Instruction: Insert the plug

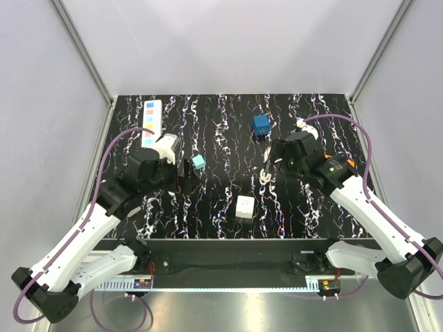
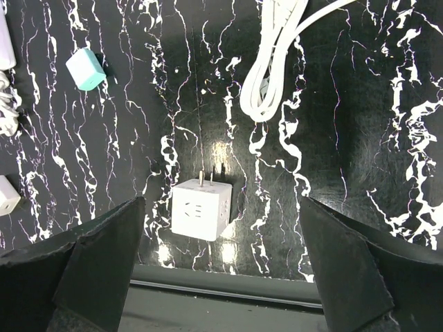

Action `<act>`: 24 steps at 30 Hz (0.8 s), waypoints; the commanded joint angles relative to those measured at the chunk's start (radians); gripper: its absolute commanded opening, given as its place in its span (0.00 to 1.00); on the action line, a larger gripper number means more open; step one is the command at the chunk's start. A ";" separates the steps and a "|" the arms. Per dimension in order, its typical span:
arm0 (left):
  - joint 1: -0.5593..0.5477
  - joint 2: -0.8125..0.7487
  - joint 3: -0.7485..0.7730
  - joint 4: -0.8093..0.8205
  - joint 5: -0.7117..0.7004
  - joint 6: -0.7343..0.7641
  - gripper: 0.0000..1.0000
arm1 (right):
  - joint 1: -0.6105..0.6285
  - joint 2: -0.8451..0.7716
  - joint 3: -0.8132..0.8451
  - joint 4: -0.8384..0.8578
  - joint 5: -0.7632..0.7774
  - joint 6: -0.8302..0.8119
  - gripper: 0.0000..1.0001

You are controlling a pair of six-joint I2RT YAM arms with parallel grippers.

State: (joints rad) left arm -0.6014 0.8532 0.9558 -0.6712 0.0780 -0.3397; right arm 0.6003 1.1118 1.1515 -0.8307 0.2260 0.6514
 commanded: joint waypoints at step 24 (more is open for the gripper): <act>-0.411 0.682 0.342 0.001 -0.207 -0.071 0.99 | 0.003 -0.406 -0.194 0.028 0.005 0.062 1.00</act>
State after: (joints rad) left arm -0.9649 1.4704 1.2171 -0.6971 -0.0399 -0.3531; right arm 0.6003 0.7792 0.9527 -0.8268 0.1928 0.7277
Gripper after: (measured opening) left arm 0.987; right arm 0.994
